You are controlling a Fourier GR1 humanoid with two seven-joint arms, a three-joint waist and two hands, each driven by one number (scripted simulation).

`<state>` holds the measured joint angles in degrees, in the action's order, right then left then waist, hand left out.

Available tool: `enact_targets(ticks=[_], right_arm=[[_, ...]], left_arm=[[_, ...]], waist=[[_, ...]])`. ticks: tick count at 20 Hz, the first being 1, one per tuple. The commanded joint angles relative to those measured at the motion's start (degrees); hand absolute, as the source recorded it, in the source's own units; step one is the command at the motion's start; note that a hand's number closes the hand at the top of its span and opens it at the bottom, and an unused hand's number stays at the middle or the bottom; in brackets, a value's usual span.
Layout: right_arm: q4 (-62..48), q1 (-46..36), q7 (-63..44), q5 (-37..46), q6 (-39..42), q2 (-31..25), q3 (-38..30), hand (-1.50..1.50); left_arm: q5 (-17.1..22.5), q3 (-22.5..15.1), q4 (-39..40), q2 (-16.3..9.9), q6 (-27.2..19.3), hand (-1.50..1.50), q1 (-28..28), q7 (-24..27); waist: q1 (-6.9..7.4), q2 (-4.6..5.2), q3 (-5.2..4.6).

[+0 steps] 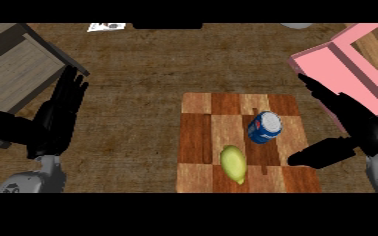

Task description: Pick the can from the cutting board and place it in the cardboard box

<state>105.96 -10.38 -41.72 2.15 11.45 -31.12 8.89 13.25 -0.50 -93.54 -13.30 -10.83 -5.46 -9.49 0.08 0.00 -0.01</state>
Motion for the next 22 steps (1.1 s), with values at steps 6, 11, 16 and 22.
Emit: enact_targets(ticks=[6,11,16,22], right_arm=[[-1.35,2.51,2.32,8.26,1.34,7.96,0.48,-1.5],[-0.73,-0.44,-2.46,8.06,4.84,10.36,-1.71,-1.5],[-7.53,-1.73,1.09,14.91,4.46,12.35,-0.37,-1.5],[-3.94,2.02,2.07,16.98,6.25,14.55,-2.65,-1.5]], left_arm=[[-3.13,-0.42,0.88,4.14,-0.25,0.0,-0.76,0.5],[-4.17,0.16,-4.63,3.25,1.06,0.0,2.57,-2.76],[-3.35,1.47,-2.52,4.47,2.87,0.0,3.21,-0.1],[-4.37,3.71,0.22,4.39,3.56,0.0,-1.3,-1.33]], waist=[[-0.1,-0.01,0.01],[0.08,-0.05,0.01],[0.18,-0.02,0.0],[-0.14,-0.03,0.0]])
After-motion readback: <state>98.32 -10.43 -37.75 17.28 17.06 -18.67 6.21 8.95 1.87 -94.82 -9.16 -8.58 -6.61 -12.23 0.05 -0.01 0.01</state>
